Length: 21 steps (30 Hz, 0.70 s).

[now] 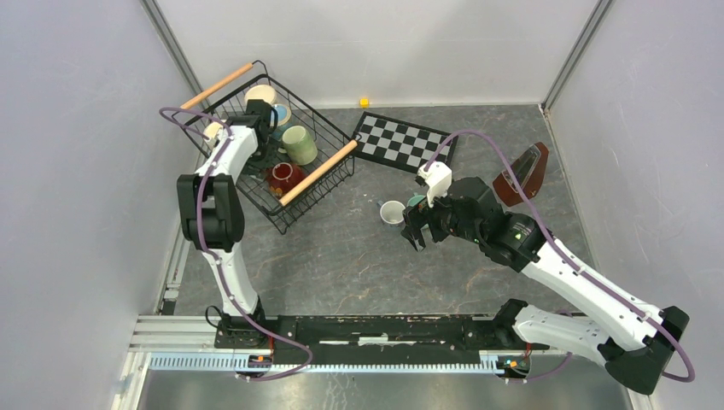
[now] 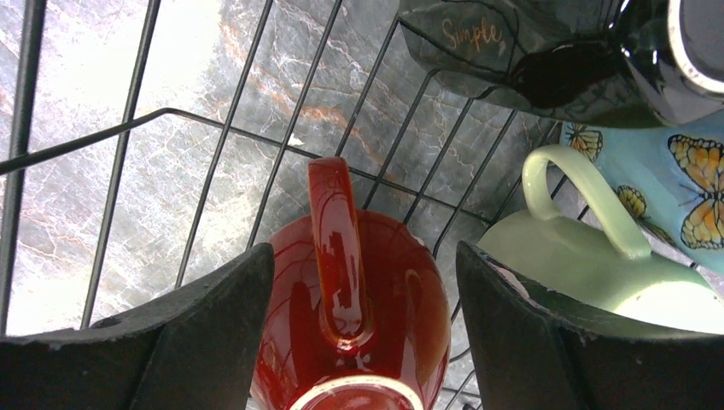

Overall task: Unload the cups from the dish rack
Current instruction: Unload the cup from the dish rack.

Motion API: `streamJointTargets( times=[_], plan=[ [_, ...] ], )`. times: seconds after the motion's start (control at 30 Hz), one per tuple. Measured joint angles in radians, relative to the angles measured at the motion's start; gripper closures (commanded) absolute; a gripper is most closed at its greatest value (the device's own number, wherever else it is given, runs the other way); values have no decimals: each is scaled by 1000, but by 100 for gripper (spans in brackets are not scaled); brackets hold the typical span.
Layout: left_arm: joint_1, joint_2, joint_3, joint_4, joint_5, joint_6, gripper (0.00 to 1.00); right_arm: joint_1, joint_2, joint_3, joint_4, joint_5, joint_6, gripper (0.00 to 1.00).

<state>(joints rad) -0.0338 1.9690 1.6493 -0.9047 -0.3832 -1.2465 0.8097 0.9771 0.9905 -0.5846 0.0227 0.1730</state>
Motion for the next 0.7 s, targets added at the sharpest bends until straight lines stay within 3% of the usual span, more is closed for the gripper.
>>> streamJointTargets(
  times=[0.47, 0.7],
  plan=[
    [13, 68, 55, -33, -21, -14, 30, 0, 3, -7, -5, 0, -11, 2],
    [16, 86, 55, -37, -26, -14, 43, 0, 4, -24, -7, 0, -13, 2]
  ],
)
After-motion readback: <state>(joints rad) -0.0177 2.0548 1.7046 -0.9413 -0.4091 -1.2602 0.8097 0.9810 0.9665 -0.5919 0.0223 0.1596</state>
